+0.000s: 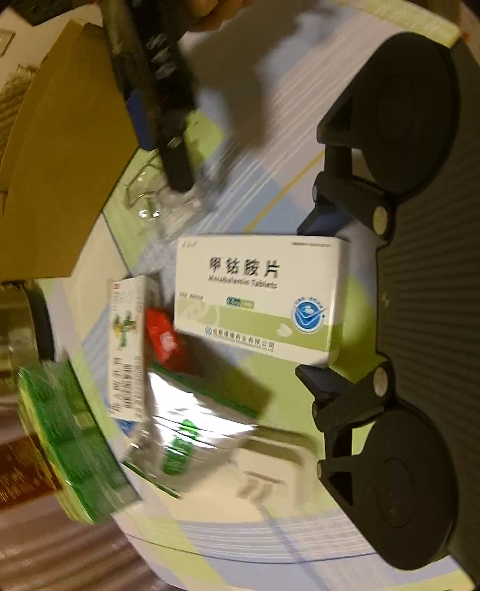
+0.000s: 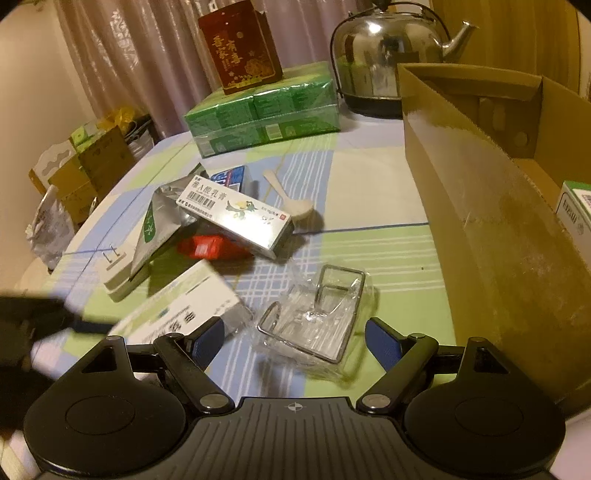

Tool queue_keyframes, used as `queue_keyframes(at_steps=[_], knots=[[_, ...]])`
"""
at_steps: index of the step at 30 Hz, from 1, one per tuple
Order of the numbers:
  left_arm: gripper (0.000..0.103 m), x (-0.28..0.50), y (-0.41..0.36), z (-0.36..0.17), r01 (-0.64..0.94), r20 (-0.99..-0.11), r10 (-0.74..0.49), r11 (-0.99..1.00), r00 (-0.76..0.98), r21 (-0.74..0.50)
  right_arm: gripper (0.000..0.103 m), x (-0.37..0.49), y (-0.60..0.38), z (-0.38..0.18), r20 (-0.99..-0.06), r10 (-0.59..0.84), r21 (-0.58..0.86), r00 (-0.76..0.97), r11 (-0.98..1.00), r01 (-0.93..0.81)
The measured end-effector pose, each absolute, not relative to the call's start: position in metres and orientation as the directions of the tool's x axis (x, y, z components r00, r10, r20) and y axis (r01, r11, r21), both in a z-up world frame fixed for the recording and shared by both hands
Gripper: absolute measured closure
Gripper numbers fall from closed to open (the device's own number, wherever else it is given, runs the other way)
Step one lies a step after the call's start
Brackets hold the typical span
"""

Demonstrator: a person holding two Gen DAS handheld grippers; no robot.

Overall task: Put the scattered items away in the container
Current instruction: 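Grasp the clear plastic-wrapped wire rack with the right tool while the left tool grasps the white Mecobalamin box, then carry the white box and wrapped rack with both tools over the cardboard box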

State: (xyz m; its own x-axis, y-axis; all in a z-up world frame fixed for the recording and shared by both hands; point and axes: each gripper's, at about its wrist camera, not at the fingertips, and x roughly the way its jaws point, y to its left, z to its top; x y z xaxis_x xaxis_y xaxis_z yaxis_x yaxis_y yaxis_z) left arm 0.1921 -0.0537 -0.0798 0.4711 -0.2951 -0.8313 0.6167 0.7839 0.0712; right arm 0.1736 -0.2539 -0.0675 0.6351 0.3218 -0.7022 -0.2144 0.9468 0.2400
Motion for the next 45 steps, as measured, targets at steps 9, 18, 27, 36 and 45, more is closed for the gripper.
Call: queue_keyframes(at_steps=[9,18,27,36,45], knots=[[0.028,0.163,-0.05,-0.075,0.524,-0.823,-0.28,0.851,0.494,0.024,0.023,0.188,-0.247,-0.072,-0.728,0.268,0.257,0.631,0.96,-0.111],[0.02,0.17,-0.051,-0.067,0.509,-0.804,-0.292,0.861,0.518,0.015,0.054,0.187,-0.251,-0.078,-0.742,0.251,0.208,0.622,0.968,-0.143],[0.02,0.18,-0.058,-0.072,0.549,-0.813,-0.305,0.836,0.496,0.021,0.055,0.156,-0.262,-0.073,-0.754,0.293,0.163,0.588,0.95,-0.265],[0.035,0.184,-0.063,-0.077,0.529,-0.816,-0.276,0.847,0.508,0.043,0.031,0.135,-0.258,-0.074,-0.754,0.285,0.15,0.592,0.952,-0.267],[0.036,0.156,-0.051,-0.073,0.396,-0.838,-0.167,0.916,0.52,0.063,0.013,0.149,-0.252,-0.069,-0.747,0.25,0.245,0.616,0.965,-0.094]])
